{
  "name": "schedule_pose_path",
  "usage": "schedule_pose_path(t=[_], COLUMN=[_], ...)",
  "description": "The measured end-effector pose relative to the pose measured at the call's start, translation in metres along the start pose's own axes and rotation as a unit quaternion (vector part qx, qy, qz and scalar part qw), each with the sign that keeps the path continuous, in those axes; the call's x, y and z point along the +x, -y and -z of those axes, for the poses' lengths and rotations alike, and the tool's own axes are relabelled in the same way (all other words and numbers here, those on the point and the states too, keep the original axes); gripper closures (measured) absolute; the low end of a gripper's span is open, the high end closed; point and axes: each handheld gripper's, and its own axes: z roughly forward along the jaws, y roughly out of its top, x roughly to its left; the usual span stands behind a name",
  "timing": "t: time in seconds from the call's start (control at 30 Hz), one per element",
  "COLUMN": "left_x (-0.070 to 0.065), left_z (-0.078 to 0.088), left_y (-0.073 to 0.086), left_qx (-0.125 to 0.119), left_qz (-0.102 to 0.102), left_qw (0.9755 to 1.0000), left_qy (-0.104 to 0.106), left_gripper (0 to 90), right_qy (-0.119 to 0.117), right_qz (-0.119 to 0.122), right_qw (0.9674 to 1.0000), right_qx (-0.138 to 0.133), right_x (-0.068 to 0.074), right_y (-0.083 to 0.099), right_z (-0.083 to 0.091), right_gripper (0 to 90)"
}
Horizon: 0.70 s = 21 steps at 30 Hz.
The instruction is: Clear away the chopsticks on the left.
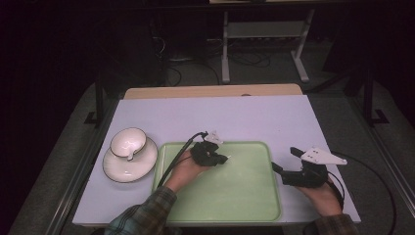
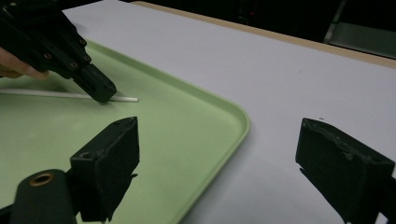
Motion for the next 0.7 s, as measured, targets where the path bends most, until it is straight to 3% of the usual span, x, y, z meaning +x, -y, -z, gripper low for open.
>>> schedule_pose_path(t=[0.23,0.7], left_x=[0.008,0.029], left_z=[0.005,0.026], left_y=[0.003,0.02], left_qx=[0.006,0.011], left_qz=[0.011,0.043], left_qw=[0.9991,0.9968], left_qy=[-0.041,-0.067], left_gripper=[90.0,89.9], right_qy=[-0.001,0.001], right_qz=[0.0,-0.001], right_qw=[1.0,1.0], right_qx=[0.0,0.001], right_x=[0.0,0.0], right_y=[0.0,0.0], right_z=[0.0,0.0], right_gripper=[12.8,12.9])
